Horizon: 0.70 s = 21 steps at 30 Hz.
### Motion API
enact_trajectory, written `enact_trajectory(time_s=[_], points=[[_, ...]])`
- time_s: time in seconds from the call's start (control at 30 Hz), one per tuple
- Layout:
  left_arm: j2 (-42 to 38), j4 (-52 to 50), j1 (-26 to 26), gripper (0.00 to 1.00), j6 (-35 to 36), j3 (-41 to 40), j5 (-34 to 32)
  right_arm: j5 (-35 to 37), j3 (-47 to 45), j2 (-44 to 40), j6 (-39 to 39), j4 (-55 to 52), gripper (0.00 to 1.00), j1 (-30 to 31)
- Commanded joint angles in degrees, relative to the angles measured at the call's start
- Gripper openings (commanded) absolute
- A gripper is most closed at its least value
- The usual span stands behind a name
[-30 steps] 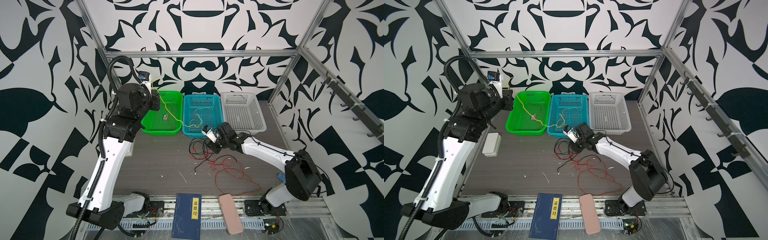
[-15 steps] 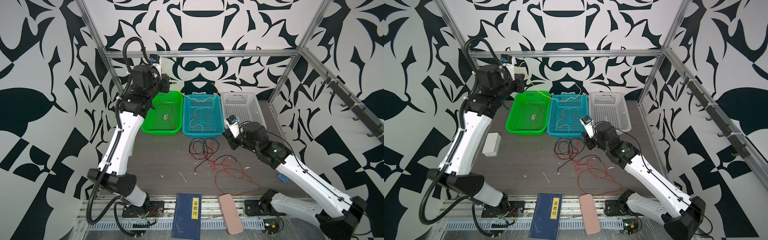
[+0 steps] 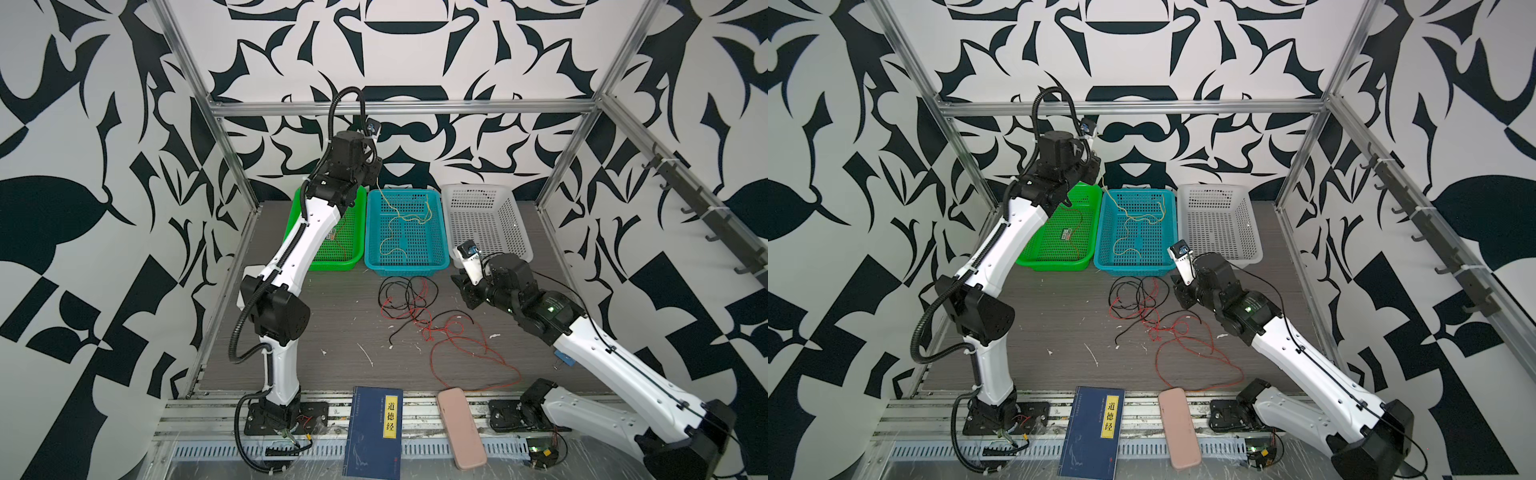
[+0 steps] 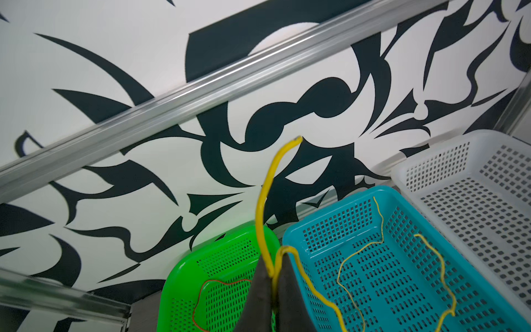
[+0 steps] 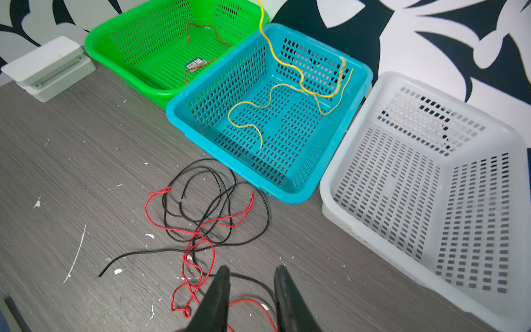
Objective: Untangle and sort cables by color
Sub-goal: Place the cable into the container.
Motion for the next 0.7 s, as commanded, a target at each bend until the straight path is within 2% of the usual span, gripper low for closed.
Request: enact_trajectory(time_s=[0.0, 0.37, 0.47, 0.57, 0.6, 0.63, 0.67], points=[[3.25, 5.71, -1.41, 0.00, 5.13, 2.92, -4.59, -0.20, -0.65, -1.26, 1.26, 1.64, 0.31, -0.24], [12.94, 15.49, -7.14, 0.00, 11.10, -2.94, -12.64, -0.66, -2.23, -2.22, 1.61, 1.64, 0.31, -0.68], [13.84, 19.67, -9.81, 0.00, 13.51, -6.84, -16.06, -0.83, -2.87, -2.16, 1.63, 1.62, 0.31, -0.85], [13.16, 21.28, -11.42, 0.02, 12.82, -11.27, -16.22, -1.05, -3.25, -1.99, 1.74, 1.73, 0.30, -1.12], [12.79, 20.78, -11.62, 0.11, 11.71, -12.48, -15.65, -1.16, -3.34, -1.99, 1.76, 1.77, 0.30, -1.20], [12.66, 19.84, -11.61, 0.24, 10.27, -13.23, -14.92, -1.23, -3.41, -2.05, 1.76, 1.95, 0.31, -1.21], [12.55, 18.36, -11.60, 0.43, 8.75, -13.78, -14.32, -1.34, -3.43, -1.98, 1.83, 2.13, 0.30, -1.30]])
